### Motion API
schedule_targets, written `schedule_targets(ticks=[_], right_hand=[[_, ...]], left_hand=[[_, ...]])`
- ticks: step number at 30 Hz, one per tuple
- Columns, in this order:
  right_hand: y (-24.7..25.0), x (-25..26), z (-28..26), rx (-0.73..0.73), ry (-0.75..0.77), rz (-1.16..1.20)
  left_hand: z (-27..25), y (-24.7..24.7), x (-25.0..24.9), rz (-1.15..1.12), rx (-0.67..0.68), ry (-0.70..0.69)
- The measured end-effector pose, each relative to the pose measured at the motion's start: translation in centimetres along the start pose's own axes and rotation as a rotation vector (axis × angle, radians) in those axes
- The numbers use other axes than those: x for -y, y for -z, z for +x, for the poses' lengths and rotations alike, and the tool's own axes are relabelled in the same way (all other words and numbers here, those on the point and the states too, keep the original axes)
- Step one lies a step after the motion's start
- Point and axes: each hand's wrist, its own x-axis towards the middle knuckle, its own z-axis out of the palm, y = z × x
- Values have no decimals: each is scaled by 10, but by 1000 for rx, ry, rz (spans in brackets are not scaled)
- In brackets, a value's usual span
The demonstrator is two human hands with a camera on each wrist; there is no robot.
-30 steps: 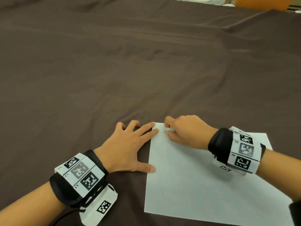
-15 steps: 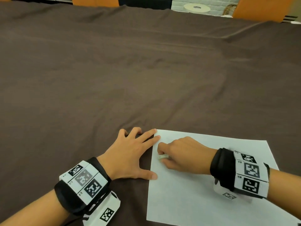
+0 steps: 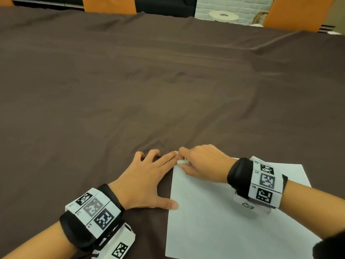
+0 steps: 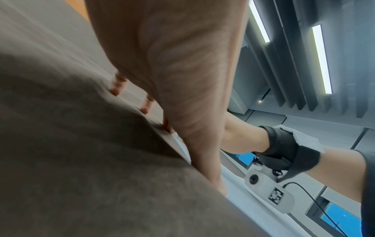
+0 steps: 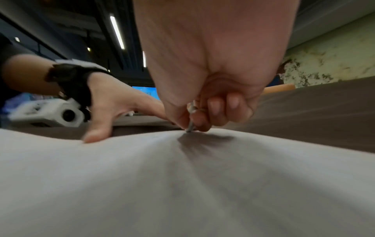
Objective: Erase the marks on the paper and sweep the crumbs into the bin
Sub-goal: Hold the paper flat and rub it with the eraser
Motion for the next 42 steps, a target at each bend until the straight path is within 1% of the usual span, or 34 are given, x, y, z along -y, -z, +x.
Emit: schedule_targets(ticks=[3,4,5,8,9,11,13,14,15,18,19,21,24,25,28,30,31,34,35,36,39,40,42], right_hand=[[-5,21,-18,69,126,12],[-4,24,-18,73,129,20],[-3,20,-17,57,95,15],[0,-1,-3,-12,-69,-24],[-1,-3,-4,-19,-81,-28],[-3,5,-12,0,-17,-13],[-5,23,-25,68,104,24],[-6,28,-28,87,131,44],[-5,27,-26,77,118,48],[-3,8,-11,-7,-32,-1],[-4,5,-10,-22,-57,-14],[-6,11,-14,-10,-20,-24],[-7,29,-28,80,111,42],[-6,28,-29,87,112,59],[-5,11,-23,27,-11,60],[-7,7,-23,-7,-51,38],[-8,11,-25,11,-38,26],[-9,34,-39,145,101,56],[-8,36,-41,173,123,74],[-6,33,-39,165,107,85],[-3,7,-26,61,-77,69],[-4,1,-24,33,-114,62],[-6,5,-25,29,-103,37]], left_hand=[[0,-1,-1,1,-11,-3],[0,-1,1,-5,-7,0],[1,-2,-1,-10,-3,-3],[0,0,0,-13,-8,6],[1,-1,0,-11,6,8],[1,-2,1,-7,-1,2],[1,-3,1,-4,-29,-3],[0,-3,1,-3,-37,-3],[0,-4,1,-3,-38,-3],[1,-4,2,-3,-24,-4],[1,-4,1,-10,-21,-4],[1,-3,2,-17,-22,-2],[0,-3,1,-9,-30,-2],[0,-3,2,-6,-29,-2],[1,-3,2,-11,-20,2],[0,-3,2,-28,-16,6],[0,-2,2,-32,-14,8],[0,-2,2,-27,-3,9],[0,-2,2,-26,-1,9],[0,-2,2,-25,-7,8],[0,-1,1,-26,0,9],[0,-2,1,-20,11,12],[0,-1,1,-22,7,12]])
